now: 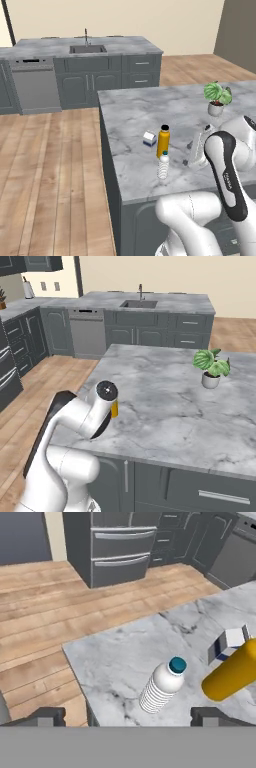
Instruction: Pick the water bottle, milk, bottled water from the counter and place them in the open cabinet.
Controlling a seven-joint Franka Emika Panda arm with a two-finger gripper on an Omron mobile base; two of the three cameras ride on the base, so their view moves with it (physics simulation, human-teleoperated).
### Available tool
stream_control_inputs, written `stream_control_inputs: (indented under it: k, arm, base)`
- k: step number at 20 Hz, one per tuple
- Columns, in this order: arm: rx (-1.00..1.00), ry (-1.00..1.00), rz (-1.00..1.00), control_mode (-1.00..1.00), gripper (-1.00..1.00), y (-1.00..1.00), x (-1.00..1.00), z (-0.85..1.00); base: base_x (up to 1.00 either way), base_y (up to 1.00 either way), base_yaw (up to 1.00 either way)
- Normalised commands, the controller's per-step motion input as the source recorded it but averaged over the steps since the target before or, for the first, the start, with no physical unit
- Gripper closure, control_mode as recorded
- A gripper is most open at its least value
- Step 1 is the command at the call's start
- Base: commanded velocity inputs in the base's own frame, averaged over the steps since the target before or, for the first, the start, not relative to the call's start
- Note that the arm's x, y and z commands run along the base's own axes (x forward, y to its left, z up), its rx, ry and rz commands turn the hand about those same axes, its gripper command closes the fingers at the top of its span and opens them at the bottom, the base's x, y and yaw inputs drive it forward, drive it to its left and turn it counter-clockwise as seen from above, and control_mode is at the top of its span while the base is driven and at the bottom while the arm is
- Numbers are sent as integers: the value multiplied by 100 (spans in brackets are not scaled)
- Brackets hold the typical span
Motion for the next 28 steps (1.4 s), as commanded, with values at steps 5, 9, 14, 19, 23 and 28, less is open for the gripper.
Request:
stream_control_inputs:
  k: [5,9,14,19,23,28]
  arm:
    - [1,-13,11,-100,-100,4,21,-47]
    - [5,-12,14,-100,-100,0,12,-48]
    - [6,-3,16,-100,-100,0,13,-40]
    - [7,0,8,-100,-100,0,19,-15]
    - [2,4,2,-100,-100,-3,18,0]
    - [0,7,4,-100,-100,0,28,-4]
  base:
    - [0,0,0]
    - [0,0,0]
    - [0,0,0]
    - [0,0,0]
    - [0,0,0]
    - [0,0,0]
